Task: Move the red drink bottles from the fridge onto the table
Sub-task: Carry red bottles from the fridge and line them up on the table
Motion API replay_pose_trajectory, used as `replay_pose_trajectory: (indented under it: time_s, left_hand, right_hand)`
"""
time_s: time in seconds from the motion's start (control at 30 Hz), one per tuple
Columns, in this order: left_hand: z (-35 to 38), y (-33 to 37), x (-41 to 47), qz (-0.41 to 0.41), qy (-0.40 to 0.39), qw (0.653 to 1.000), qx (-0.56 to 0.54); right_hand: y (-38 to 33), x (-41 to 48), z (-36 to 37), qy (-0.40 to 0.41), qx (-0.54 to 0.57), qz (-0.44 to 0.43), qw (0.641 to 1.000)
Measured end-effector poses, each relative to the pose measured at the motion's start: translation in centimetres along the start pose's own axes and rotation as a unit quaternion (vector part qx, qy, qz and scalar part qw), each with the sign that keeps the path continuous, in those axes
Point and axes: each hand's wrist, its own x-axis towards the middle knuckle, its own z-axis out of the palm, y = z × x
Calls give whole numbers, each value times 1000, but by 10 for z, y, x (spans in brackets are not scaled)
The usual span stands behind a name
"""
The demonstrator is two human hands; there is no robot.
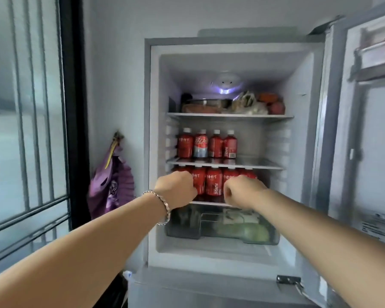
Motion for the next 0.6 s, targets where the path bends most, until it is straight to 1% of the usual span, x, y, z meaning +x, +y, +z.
replay_pose_trajectory:
  time_s: [0.13, 0.23, 0.33, 0.43, 0.5, 0.6]
  left_hand:
    - [19, 9, 78, -22, 31, 999, -13]
    - [20, 9, 131, -35, 60, 997, -23]
    - [26, 2, 181, -53, 71, 996, -20]
    - [33, -9, 221, -73, 80, 994, -15]
    - [38, -18, 243, -77, 101, 992, -10]
    - [43, -27, 269, -83, 139, 987, -23]
  right_hand:
    - [42, 74, 4, 60, 0, -15, 998]
    - [67, 129, 5, 98, 22, -20, 995]
    - [87, 191, 10, 122, 57, -21, 991]
    - [90, 249, 17, 118, 103, -40, 987]
    - [84, 284, 20, 124, 148, -56, 979]
    - [75, 327, 19, 131, 199, -48, 970]
